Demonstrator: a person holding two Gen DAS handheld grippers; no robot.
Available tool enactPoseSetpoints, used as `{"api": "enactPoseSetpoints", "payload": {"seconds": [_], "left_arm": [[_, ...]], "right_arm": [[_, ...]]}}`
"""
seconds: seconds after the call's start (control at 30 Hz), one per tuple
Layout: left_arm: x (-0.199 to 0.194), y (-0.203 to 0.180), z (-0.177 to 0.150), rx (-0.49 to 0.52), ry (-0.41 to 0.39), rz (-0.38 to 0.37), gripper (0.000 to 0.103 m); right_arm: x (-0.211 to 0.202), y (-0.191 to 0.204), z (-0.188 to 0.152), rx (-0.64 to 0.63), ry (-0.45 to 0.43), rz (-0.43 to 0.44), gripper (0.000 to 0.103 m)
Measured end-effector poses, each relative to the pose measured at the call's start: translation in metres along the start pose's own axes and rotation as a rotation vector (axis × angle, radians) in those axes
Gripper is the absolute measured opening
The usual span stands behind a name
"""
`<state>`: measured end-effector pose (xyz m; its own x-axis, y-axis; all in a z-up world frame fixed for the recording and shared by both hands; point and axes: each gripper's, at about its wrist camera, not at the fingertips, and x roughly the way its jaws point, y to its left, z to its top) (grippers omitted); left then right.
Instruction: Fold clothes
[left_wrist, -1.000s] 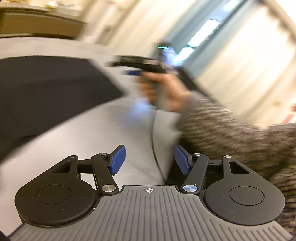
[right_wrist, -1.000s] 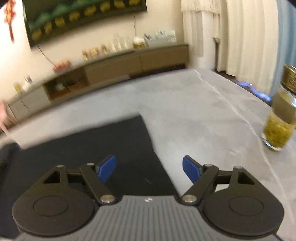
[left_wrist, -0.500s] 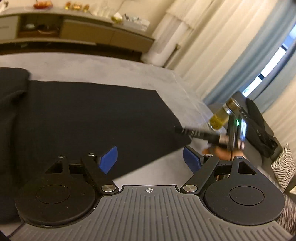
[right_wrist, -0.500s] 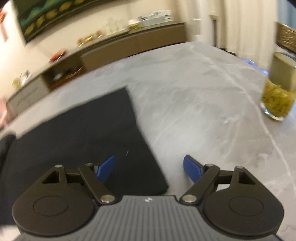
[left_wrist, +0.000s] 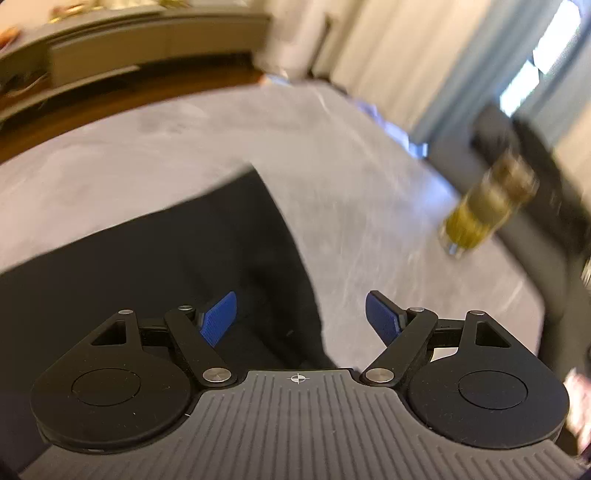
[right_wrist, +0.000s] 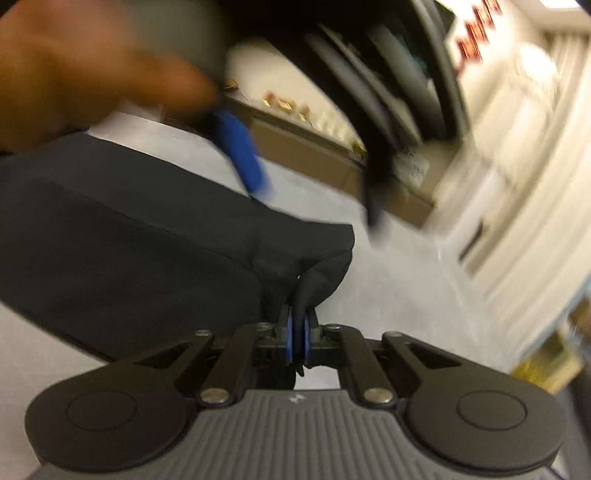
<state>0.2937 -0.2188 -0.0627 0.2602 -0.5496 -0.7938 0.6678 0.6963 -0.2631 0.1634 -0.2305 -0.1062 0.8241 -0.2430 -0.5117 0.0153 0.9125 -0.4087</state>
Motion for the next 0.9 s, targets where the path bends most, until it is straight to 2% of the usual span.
{"api": "enactPoseSetpoints", "payload": {"seconds": [0.07, 0.1, 0.13, 0.17, 0.2, 0.27, 0.3, 0.33, 0.4, 0.5, 0.53, 0.57, 0.67, 0.73, 0.8, 0.83, 0.87, 0.9], "left_arm": [[0.022, -0.009, 0.004, 0.063, 0.061, 0.036, 0.069], [0.032, -0.011, 0.003, 0.094, 0.083, 0.076, 0.052], [0.037, -0.008, 0.002, 0.109, 0.096, 0.113, 0.015], [0.042, -0.005, 0.0, 0.124, 0.109, 0.151, 0.006], [0.038, 0.002, 0.0, 0.107, 0.089, 0.146, 0.002], [0.024, 0.021, -0.002, 0.048, 0.038, 0.14, 0.0], [0.011, 0.035, -0.006, -0.001, 0.01, 0.134, 0.0], [-0.003, 0.052, -0.013, -0.059, -0.015, 0.122, 0.0], [-0.025, 0.091, -0.034, -0.177, -0.036, 0.107, 0.0], [-0.024, 0.119, -0.062, -0.24, 0.012, 0.134, 0.0], [-0.022, 0.124, -0.07, -0.249, 0.02, 0.153, 0.005], [-0.024, 0.128, -0.076, -0.261, 0.0, 0.153, 0.005], [-0.037, 0.131, -0.08, -0.289, -0.045, 0.159, 0.006], [-0.045, 0.133, -0.083, -0.307, -0.075, 0.163, 0.007], [-0.048, 0.132, -0.086, -0.298, -0.064, 0.175, 0.013], [-0.049, 0.131, -0.089, -0.29, -0.057, 0.179, 0.013], [-0.049, 0.132, -0.095, -0.287, -0.038, 0.134, 0.012], [-0.048, 0.13, -0.1, -0.278, -0.029, 0.139, 0.009]], "right_arm": [[-0.006, 0.004, 0.003, -0.018, -0.032, 0.014, 0.005], [-0.009, 0.005, 0.004, -0.02, -0.046, 0.024, 0.005], [-0.011, 0.006, 0.005, -0.022, -0.06, 0.033, 0.005], [-0.014, 0.007, 0.007, -0.025, -0.075, 0.043, 0.005], [-0.016, 0.008, 0.008, -0.021, -0.086, 0.057, 0.006], [-0.018, 0.0, 0.01, 0.068, -0.069, 0.151, 0.008], [-0.019, -0.003, 0.011, 0.112, -0.06, 0.198, 0.016], [-0.02, -0.007, 0.012, 0.157, -0.051, 0.245, 0.03], [-0.022, -0.014, 0.015, 0.247, -0.033, 0.339, 0.05], [-0.024, -0.026, 0.018, 0.381, -0.006, 0.479, 0.05], [-0.025, -0.029, 0.019, 0.426, 0.003, 0.526, 0.05], [-0.025, -0.032, 0.02, 0.466, 0.016, 0.566, 0.05], [-0.004, -0.022, 0.013, 0.483, 0.117, 0.526, 0.037], [0.007, -0.012, 0.011, 0.475, 0.162, 0.508, 0.036], [0.014, -0.002, 0.009, 0.443, 0.186, 0.489, 0.036], [0.014, 0.001, 0.011, 0.423, 0.181, 0.478, 0.036], [0.013, 0.004, 0.012, 0.405, 0.176, 0.469, 0.036], [0.015, 0.005, 0.014, 0.403, 0.176, 0.47, 0.037]]}}
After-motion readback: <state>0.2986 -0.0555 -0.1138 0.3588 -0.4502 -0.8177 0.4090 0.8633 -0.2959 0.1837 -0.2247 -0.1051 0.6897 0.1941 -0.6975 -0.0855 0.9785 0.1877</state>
